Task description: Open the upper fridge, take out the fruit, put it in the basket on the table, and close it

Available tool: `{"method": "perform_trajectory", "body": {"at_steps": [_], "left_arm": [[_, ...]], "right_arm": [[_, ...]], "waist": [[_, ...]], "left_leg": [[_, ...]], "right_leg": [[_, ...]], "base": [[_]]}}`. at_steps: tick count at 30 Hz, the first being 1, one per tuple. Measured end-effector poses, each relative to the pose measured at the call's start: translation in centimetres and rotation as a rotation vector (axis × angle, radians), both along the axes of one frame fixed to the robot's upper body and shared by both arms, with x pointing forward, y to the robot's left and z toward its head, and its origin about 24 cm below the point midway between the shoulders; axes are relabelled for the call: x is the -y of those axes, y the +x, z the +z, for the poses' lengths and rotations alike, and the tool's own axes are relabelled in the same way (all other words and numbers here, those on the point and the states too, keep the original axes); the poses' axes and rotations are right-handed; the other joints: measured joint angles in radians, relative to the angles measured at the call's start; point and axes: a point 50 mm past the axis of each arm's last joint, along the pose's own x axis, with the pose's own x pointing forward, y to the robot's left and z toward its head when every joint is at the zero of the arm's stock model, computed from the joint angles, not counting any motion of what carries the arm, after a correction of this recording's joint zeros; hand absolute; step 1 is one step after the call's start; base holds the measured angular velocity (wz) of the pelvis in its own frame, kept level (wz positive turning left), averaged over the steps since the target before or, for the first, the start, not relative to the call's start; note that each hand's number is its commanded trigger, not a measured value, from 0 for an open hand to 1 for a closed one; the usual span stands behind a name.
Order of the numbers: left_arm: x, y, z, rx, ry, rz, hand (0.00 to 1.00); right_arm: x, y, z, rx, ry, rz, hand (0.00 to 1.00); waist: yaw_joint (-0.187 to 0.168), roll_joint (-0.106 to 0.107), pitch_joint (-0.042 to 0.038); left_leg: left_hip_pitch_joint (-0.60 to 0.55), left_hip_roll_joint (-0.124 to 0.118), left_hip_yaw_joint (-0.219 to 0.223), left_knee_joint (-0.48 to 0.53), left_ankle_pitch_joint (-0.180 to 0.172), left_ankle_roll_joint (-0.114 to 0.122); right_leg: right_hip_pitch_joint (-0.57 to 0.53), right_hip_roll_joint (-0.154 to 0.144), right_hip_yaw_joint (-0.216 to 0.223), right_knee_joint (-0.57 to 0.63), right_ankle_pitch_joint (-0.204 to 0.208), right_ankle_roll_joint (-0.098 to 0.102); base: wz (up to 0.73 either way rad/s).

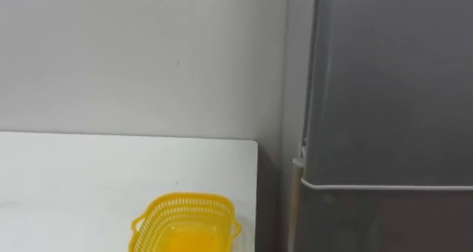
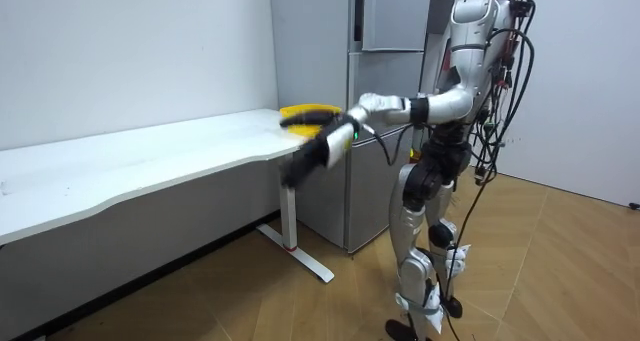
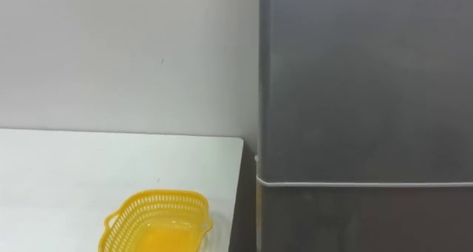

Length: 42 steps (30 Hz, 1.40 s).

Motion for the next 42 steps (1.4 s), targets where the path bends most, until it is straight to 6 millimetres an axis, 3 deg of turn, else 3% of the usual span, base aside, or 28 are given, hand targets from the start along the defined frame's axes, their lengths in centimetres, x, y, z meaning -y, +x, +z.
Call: {"method": "perform_trajectory", "body": {"at_steps": [5,12,14,20,24,29,33,38,42], "left_arm": [[0.3,0.9,5.9,0.131,0.266,-0.065,0.00],[1.8,1.8,9.5,0.287,0.406,-0.260,0.00],[2.4,2.5,10.3,0.333,0.442,-0.339,0.00],[5.0,5.7,11.4,0.478,0.436,-0.617,0.00],[6.9,7.3,11.6,0.505,0.453,-0.825,0.00],[10.5,9.1,11.6,0.528,0.478,-1.155,0.00],[12.8,9.9,11.4,0.518,0.501,-1.361,0.00],[15.1,10.4,11.3,0.513,0.533,-1.580,0.00],[16.1,10.6,11.4,0.514,0.569,-1.680,0.00]], "right_arm": [[0.1,-0.2,0.0,-0.005,0.005,-0.002,0.00],[0.1,-0.1,0.0,-0.022,0.046,0.004,0.00],[-0.1,-0.2,0.0,-0.032,0.075,-0.001,0.00],[-0.3,-0.1,0.0,-0.051,0.117,0.011,0.00],[-0.4,0.5,-0.1,-0.059,0.139,0.034,0.00],[-0.5,0.6,-0.1,-0.101,0.155,0.063,0.00],[-0.4,1.1,-0.1,-0.105,0.146,0.070,0.00],[-0.3,1.8,0.0,-0.095,0.140,0.072,0.00],[-0.2,1.8,0.0,-0.117,0.133,0.059,0.00]], "waist": [[-0.010,0.000,0.0017],[-0.027,0.004,0.0085],[-0.052,0.002,0.0151],[-0.071,0.001,0.0271],[-0.082,-0.005,0.0236],[-0.126,-0.016,0.0177],[-0.150,-0.014,0.0183],[-0.188,0.003,0.0223],[-0.210,0.021,0.0175]], "left_leg": [[-0.004,-0.006,-0.012,0.002,0.000,0.001],[-0.016,-0.012,-0.024,0.007,0.001,0.003],[-0.022,-0.015,-0.037,0.013,0.001,0.003],[-0.030,-0.014,-0.038,0.018,0.001,0.003],[-0.037,-0.014,-0.027,0.017,0.001,0.003],[-0.035,-0.013,-0.019,0.016,0.001,0.003],[-0.033,-0.010,0.004,0.017,0.001,0.003],[-0.029,-0.006,0.024,0.017,0.001,0.003],[-0.033,-0.006,0.025,0.016,0.001,0.003]], "right_leg": [[0.003,-0.004,-0.003,-0.004,-0.002,0.003],[-0.007,-0.008,-0.005,0.000,-0.005,0.007],[-0.001,-0.010,-0.020,-0.001,-0.006,0.008],[-0.005,-0.009,-0.020,-0.002,-0.005,0.007],[-0.018,-0.011,-0.016,0.001,-0.005,0.007],[-0.020,-0.011,-0.006,0.001,-0.005,0.007],[-0.020,-0.009,0.011,0.003,-0.004,0.006],[-0.023,-0.008,0.025,0.003,-0.001,0.005],[-0.029,-0.008,0.026,0.004,0.001,0.006]], "base": [[0.04],[0.03],[0.21],[0.03],[-0.09],[-0.05],[-0.14],[-0.10],[-0.02]]}}
